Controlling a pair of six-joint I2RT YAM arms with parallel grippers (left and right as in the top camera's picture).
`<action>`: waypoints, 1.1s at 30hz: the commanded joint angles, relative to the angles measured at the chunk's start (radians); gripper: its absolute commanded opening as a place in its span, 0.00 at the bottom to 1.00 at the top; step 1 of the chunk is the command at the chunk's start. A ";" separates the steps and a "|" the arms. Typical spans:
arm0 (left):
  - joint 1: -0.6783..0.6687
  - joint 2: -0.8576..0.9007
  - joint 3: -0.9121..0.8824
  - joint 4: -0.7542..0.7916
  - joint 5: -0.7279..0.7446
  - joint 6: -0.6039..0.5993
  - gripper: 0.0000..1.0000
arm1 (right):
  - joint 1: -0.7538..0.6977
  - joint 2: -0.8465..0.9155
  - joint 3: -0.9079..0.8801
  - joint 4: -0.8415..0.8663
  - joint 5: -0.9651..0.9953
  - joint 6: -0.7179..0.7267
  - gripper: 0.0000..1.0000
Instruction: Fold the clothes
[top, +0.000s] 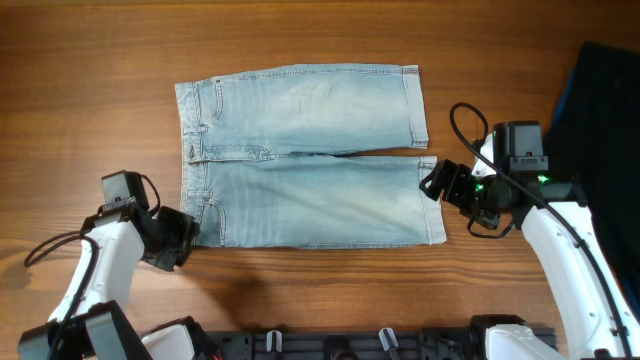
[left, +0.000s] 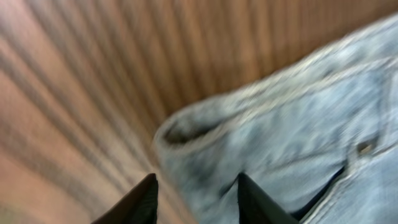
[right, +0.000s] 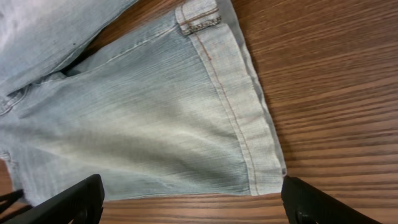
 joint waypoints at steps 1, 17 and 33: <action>0.004 0.000 -0.005 0.048 -0.030 -0.010 0.29 | 0.000 -0.003 0.008 0.000 0.069 0.004 0.92; 0.004 0.000 -0.005 0.045 -0.006 -0.010 0.13 | 0.000 0.237 -0.127 0.056 0.051 0.138 0.66; 0.004 0.000 -0.005 0.046 -0.007 -0.002 0.19 | 0.000 0.337 -0.178 0.126 -0.031 0.137 0.24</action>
